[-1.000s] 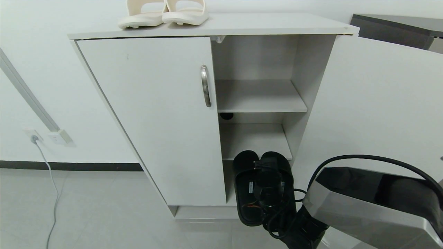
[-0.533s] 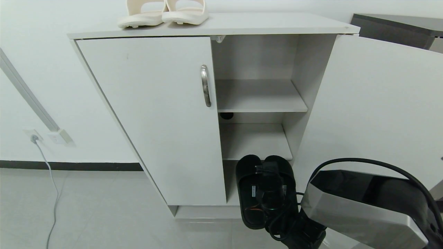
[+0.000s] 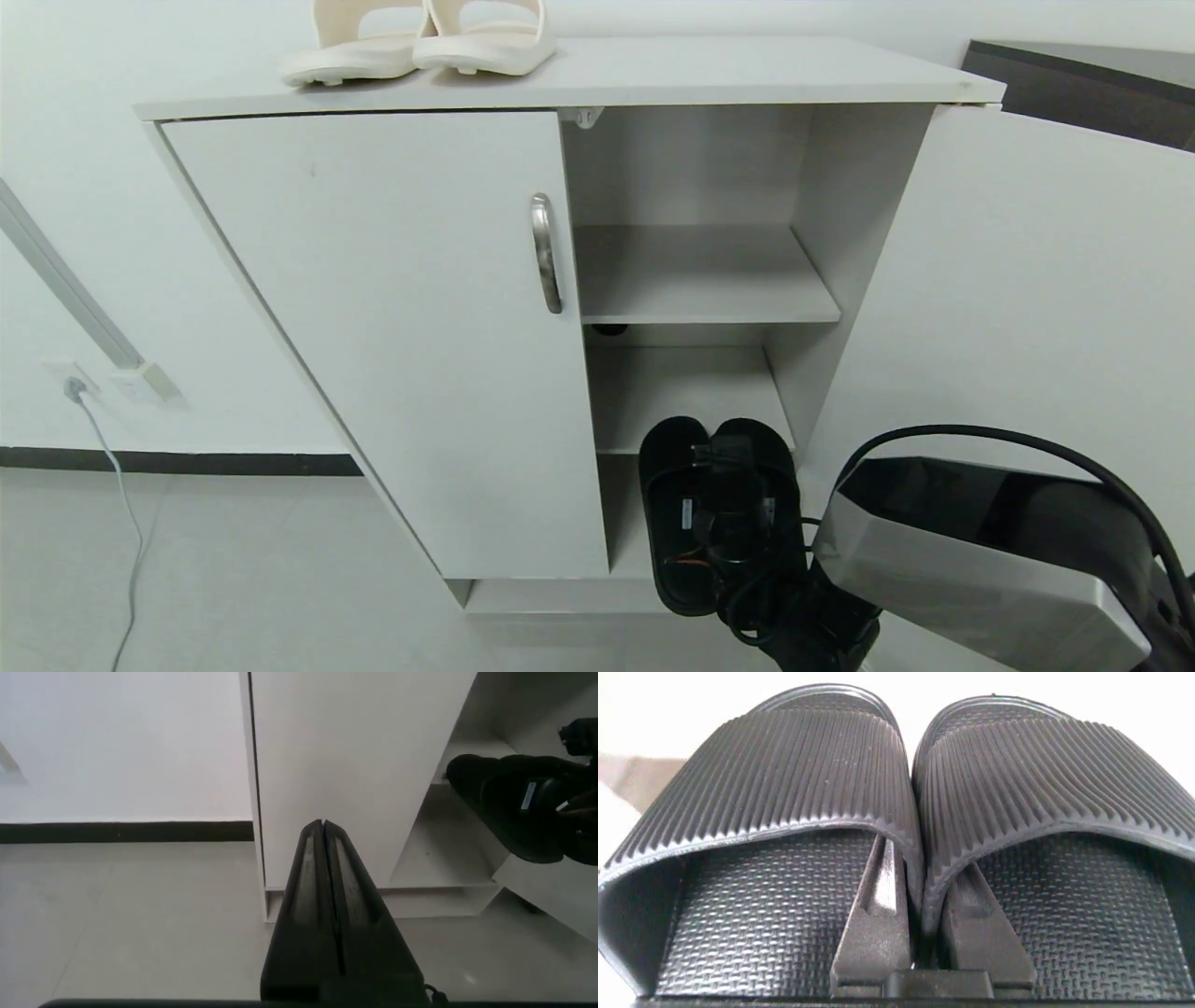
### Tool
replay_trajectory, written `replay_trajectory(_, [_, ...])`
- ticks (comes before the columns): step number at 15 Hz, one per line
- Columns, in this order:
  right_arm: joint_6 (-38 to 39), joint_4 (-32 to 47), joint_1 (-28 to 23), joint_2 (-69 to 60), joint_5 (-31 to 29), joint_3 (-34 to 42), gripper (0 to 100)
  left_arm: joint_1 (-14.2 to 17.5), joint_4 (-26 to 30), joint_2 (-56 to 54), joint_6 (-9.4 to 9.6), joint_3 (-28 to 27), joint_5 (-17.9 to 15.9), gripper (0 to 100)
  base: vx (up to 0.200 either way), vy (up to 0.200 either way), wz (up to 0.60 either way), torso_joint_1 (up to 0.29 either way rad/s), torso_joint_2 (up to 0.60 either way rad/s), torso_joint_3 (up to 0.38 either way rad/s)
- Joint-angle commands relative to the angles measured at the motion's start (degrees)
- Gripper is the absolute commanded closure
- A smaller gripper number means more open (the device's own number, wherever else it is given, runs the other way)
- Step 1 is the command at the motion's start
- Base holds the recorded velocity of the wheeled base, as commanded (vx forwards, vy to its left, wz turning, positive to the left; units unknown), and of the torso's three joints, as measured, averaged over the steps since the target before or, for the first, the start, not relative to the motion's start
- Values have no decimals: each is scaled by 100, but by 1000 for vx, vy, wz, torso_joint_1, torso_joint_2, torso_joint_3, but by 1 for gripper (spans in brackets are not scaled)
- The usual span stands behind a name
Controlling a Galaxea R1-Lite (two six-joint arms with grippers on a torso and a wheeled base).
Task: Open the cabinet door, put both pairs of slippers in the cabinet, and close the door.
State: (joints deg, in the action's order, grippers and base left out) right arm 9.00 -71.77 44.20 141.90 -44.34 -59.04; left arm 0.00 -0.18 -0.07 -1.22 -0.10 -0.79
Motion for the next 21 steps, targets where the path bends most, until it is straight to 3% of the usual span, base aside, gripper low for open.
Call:
replay_trajectory(1, [-3, 5, 9, -4, 4, 6, 100, 0, 1, 7, -1, 1, 0, 100, 200, 0, 0, 2, 7, 7])
replay_trajectory(5, [-12, 5, 18, 31, 22, -2, 100, 0, 1, 7, -10, 1, 0, 100, 200, 0, 0, 2, 2, 2])
replay_trajectory(10, [-21, 128, -149, 312, 171, -574, 100, 0, 1, 7, -10, 1, 0, 100, 0, 0, 0, 0, 0, 0])
replay_trajectory(15, [-21, 1385, -500, 426, 364, -1839, 100, 0, 1, 7, -19, 1, 9, 100, 0, 0, 0, 0, 0, 0])
replay_trajectory(21, [-30, 2044, -597, 796, 443, -2999, 100, 0, 1, 7, -19, 1, 9, 100, 0, 0, 0, 0, 0, 0])
